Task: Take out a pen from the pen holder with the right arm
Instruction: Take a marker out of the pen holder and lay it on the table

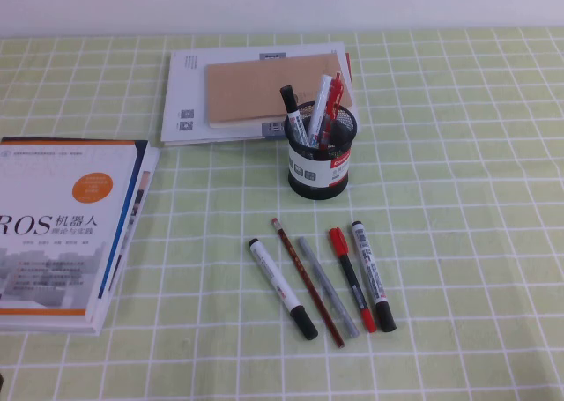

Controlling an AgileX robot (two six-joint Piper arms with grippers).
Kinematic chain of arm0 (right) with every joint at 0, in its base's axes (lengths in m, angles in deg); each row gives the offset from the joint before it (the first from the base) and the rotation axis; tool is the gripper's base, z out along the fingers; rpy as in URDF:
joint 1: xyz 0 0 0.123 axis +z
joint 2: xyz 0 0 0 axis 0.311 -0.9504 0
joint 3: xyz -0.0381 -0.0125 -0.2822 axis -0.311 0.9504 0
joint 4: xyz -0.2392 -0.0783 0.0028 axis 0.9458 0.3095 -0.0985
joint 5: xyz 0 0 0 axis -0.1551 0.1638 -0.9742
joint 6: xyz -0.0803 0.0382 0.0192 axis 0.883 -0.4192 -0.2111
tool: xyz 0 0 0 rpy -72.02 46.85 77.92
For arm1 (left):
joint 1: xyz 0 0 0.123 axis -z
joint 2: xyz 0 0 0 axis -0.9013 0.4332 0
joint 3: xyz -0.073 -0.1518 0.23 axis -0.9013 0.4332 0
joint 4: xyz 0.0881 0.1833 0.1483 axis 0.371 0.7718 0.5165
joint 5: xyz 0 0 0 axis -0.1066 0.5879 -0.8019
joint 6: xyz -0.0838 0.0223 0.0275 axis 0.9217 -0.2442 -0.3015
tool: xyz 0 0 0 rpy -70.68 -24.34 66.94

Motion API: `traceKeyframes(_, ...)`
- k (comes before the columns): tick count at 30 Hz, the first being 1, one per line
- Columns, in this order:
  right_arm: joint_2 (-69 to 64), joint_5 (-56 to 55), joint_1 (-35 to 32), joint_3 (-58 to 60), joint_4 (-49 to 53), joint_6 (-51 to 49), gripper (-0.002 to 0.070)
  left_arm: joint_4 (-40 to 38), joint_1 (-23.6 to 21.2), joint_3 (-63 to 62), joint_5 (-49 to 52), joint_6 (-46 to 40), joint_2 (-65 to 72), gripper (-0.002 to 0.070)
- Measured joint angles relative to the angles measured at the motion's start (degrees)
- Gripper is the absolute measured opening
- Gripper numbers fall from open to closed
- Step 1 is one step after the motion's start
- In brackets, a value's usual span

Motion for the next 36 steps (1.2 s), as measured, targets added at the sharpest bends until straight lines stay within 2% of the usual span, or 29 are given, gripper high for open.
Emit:
traceKeyframes(26, 0.0, 0.1, 0.0, 0.0, 0.0, 0.0, -0.0012, 0.0, 0.0, 0.0, 0.0, 0.0, 0.0, -0.0008)
traceKeyframes(36, 0.0, -0.4, 0.0, 0.0, -4.4, 0.0, -0.0012, 0.0, 0.0, 0.0, 0.0, 0.0, 0.0, -0.0008)
